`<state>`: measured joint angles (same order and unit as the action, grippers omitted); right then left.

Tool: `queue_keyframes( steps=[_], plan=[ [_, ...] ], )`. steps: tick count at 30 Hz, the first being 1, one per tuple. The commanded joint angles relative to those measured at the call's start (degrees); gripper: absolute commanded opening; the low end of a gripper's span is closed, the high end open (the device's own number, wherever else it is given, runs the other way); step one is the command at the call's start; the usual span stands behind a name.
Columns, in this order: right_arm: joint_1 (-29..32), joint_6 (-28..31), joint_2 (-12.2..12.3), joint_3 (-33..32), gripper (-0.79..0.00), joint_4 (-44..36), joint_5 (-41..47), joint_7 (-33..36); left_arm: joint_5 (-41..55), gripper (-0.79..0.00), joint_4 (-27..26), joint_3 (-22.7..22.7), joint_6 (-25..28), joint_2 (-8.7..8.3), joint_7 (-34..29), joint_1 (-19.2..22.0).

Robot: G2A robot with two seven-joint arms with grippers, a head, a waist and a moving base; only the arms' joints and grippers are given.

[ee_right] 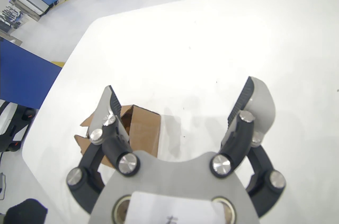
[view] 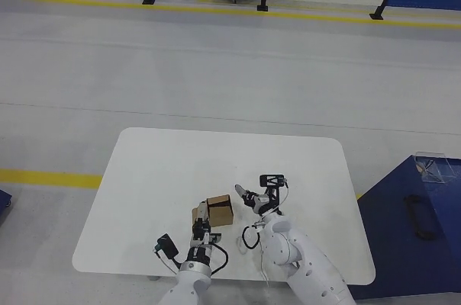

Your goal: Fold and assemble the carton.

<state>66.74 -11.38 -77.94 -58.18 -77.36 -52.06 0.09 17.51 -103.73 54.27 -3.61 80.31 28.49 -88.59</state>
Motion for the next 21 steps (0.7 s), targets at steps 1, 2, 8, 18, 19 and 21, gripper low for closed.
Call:
queue_keyframes(
  steps=[1, 2, 8, 18, 19, 21],
  plan=[
    [0.0, -1.2, -0.4, 1.3, 0.0, 0.5, -1.4, -2.6, -0.3, 0.0, 3.5, 0.0, 4.1, 0.39, 2.3, 0.4],
    [-0.2, -1.7, -0.7, 2.1, 0.0, 0.8, -2.1, -2.9, -0.3, 0.0, 5.1, -0.2, 6.4, 0.71, 3.9, 0.7],
    [-2.1, -5.5, -2.2, 7.3, 0.0, 4.3, -8.6, -4.2, 3.6, 0.0, 14.0, -2.0, 15.8, 2.57, 6.0, 3.8],
    [-4.8, -9.6, -4.6, 11.3, 0.0, 10.1, -12.4, -4.9, 4.7, 0.0, 22.2, -2.2, 22.2, 4.6, 7.2, 7.7],
    [-4.9, -9.9, -4.8, 11.3, 0.0, 10.5, -12.6, -4.7, 4.9, 0.0, 22.6, -2.1, 22.6, 4.76, 7.1, 7.9],
    [-5.2, -10.2, -5.1, 11.5, 0.0, 11.4, -13.1, -4.4, 4.7, 0.0, 23.5, -1.9, 22.9, 5.05, 7.3, 8.3]
  ],
)
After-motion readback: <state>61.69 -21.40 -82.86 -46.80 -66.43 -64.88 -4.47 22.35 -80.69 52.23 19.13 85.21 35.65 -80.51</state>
